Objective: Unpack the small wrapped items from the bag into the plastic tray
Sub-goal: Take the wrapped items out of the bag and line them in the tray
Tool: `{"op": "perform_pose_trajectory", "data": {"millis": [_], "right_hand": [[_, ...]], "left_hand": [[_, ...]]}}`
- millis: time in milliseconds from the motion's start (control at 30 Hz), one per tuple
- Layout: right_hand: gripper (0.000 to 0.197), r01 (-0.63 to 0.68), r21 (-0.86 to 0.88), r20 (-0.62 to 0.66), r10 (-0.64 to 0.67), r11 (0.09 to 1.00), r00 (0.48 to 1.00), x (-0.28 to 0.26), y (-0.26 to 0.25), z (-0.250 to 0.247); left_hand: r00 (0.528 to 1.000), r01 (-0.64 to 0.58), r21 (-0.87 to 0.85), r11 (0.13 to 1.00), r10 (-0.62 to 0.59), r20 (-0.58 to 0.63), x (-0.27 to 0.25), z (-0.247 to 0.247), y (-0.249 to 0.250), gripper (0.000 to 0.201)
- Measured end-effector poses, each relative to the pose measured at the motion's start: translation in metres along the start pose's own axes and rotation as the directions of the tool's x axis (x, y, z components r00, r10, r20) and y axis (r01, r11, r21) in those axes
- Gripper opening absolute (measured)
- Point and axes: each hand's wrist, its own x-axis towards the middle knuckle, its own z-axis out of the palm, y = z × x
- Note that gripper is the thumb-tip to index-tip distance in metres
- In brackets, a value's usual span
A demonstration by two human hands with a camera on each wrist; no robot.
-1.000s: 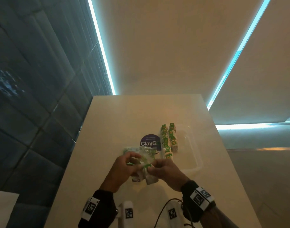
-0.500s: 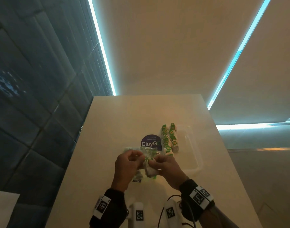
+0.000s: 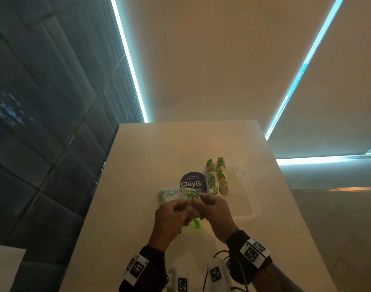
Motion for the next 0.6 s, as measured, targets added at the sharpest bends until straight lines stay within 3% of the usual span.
{"op": "perform_pose_trajectory", "data": {"millis": [133,367,500,600], "right_hand": [[0.019,-0.055,-0.030,0.042,0.056,0.998,0.998,0.000,-0.001,-0.004],[0.020,-0.145,-0.089,0.031,0.148,0.985,0.989,0.001,-0.005,-0.014],[0.023,-0.098,-0.160,0.024,0.103,0.982,0.994,0.006,-0.012,-0.027],[0.020,-0.053,-0.241,-0.088,0.033,0.969,0.996,0.019,-0.023,-0.051]], "left_hand": [[0.999,0.024,-0.025,0.999,-0.025,-0.041,0.007,0.000,-0.004,0.017],[0.999,-0.037,0.002,0.999,0.037,-0.009,0.011,0.010,-0.006,0.012],[0.997,-0.070,-0.045,0.997,0.071,0.029,0.013,0.016,-0.006,0.017],[0.997,-0.063,-0.027,0.998,0.063,0.034,0.016,0.016,-0.009,0.017]]}}
